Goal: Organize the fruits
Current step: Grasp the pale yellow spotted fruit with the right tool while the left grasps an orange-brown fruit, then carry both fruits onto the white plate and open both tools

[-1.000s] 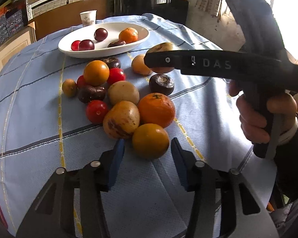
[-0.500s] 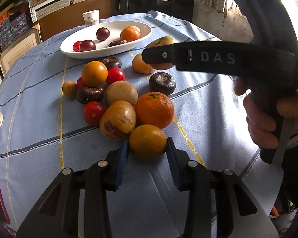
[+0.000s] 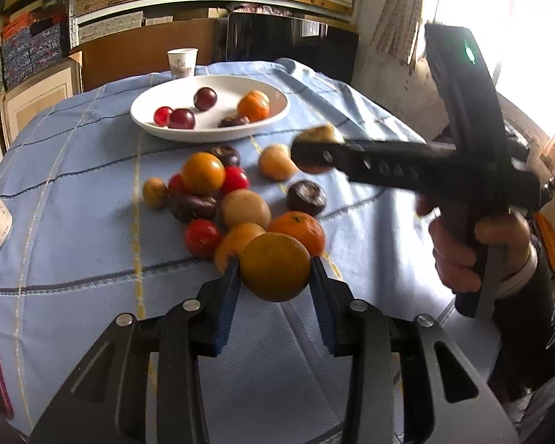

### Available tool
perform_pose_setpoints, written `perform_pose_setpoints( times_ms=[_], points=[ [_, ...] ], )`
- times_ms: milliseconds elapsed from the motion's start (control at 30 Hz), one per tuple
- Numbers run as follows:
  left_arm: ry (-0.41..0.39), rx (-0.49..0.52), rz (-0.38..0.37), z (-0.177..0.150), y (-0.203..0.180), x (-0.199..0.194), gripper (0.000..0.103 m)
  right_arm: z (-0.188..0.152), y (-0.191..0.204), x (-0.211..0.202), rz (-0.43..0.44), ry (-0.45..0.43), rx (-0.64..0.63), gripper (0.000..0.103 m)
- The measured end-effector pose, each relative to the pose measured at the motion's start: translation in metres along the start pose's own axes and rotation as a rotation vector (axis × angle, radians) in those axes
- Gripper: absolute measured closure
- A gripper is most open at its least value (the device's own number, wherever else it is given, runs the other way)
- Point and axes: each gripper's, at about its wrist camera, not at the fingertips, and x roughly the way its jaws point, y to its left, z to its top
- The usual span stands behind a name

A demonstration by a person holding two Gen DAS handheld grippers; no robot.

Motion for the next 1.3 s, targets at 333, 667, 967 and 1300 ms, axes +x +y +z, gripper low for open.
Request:
perform_pose_setpoints(
  times_ms=[333,667,967,1300],
  points=[
    [-0.032,-0.023,0.054,0.061,0.048,-0.005,0.066,0.011,-0.014,-0.006,0.024,-0.048,0.057,0.059],
    [-0.085,-0.105,0.05,0.143,0.085,0.042,0.066,0.078,-0.031,0.034,-0.026,-0.129,0.084,0.059],
    [-0.027,-0.11,0.104,0.205,0.112,0.122,0.066,0.105,-0.029,0.098,-0.024,-0.063,0.063,0.059],
    [0.036,-0.16,0.167,0.213,0.141,0.156,0.05,0.111,-0.016,0.114,-0.023,-0.036,-0.008,0.049]
  ],
)
